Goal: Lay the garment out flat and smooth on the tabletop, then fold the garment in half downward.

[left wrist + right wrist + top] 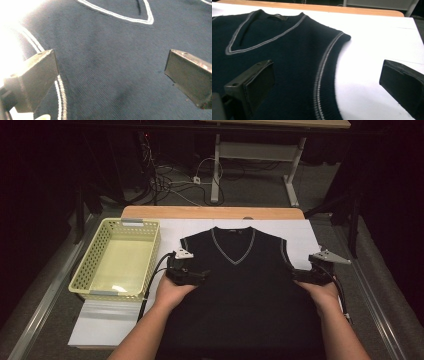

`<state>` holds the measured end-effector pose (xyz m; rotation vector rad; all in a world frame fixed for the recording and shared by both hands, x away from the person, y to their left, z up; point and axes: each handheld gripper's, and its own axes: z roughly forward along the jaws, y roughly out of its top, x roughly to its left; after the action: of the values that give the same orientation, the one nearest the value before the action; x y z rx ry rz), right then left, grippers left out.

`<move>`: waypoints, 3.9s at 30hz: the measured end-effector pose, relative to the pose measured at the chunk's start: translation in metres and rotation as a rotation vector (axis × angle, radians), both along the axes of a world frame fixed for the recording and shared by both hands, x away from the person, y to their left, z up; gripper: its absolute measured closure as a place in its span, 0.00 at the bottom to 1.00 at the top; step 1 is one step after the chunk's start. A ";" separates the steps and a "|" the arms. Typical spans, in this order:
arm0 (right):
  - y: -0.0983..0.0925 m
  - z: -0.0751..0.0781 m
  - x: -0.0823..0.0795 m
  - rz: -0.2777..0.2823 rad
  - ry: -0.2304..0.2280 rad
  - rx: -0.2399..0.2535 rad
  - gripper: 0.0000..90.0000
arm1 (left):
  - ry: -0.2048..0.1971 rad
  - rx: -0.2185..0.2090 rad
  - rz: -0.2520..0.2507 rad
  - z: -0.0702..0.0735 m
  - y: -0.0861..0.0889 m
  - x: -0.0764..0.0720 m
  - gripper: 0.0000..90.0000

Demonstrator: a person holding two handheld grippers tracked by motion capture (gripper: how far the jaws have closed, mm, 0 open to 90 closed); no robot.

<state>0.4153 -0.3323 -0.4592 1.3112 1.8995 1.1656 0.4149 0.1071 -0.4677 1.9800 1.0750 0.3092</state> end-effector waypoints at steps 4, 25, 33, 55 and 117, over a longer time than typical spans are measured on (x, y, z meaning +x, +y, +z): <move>-0.004 -0.001 0.004 -0.018 0.016 -0.010 0.02 | 0.019 0.026 0.021 -0.002 0.000 0.008 0.00; 0.019 -0.013 0.039 0.035 0.233 -0.110 0.39 | 0.136 0.174 0.205 -0.017 0.004 0.029 0.08; 0.028 -0.013 0.047 0.028 0.255 -0.153 0.40 | 0.091 0.152 0.166 -0.017 0.003 0.024 0.36; 0.031 -0.002 0.027 0.086 0.134 -0.198 0.91 | 0.031 0.049 0.081 -0.001 0.007 0.012 0.86; 0.004 -0.024 -0.203 0.163 0.062 -0.115 0.85 | -0.020 0.034 -0.256 -0.019 0.043 -0.185 0.80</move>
<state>0.2124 -0.3288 -0.4829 1.1611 2.1185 1.0874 0.2297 0.1500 -0.4870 2.1124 0.7968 0.2096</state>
